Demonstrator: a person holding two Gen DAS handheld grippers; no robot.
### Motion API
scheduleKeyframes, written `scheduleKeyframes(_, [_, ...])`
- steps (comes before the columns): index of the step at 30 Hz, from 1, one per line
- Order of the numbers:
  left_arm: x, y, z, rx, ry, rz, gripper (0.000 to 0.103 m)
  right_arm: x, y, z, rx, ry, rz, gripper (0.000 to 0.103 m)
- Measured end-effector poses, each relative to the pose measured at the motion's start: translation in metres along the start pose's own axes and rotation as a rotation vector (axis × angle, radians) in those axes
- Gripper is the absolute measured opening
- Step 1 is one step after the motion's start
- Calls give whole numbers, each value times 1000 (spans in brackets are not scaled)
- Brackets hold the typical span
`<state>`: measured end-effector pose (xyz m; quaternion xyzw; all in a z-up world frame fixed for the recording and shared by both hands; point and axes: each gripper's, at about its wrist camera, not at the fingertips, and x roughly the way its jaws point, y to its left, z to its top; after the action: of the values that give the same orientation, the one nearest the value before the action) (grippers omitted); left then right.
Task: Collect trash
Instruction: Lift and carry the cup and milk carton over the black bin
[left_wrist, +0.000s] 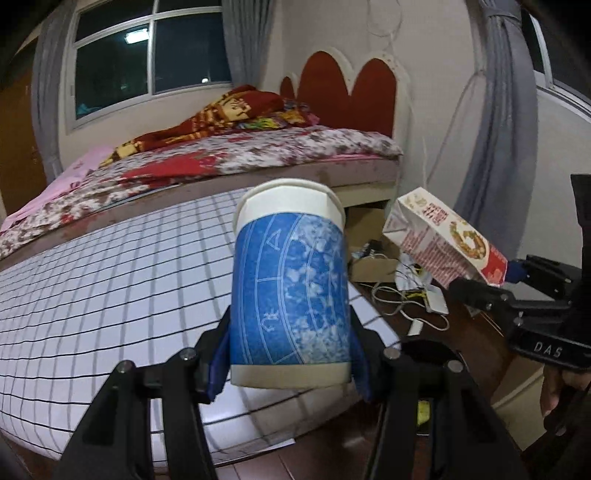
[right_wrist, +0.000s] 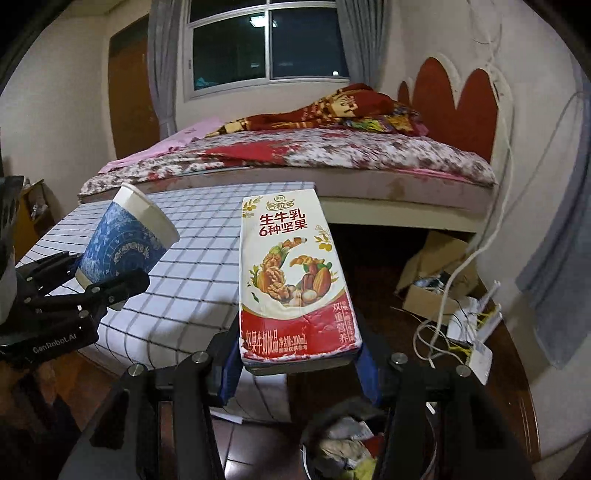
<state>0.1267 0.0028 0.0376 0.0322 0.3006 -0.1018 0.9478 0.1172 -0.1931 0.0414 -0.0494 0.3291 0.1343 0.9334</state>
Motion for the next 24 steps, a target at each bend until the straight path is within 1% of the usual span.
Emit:
scheduleKeyframes(11, [12, -57, -8, 57, 27, -87, 55, -22, -43, -21, 37, -2, -72, 54])
scheduleKeyframes(19, [24, -89, -15, 88, 53, -143, 55, -27, -73, -44, 75, 37, -120, 54])
scheduleKeyframes(24, [36, -111, -27, 113, 90, -177, 55, -28, -91, -64, 97, 76, -156, 54])
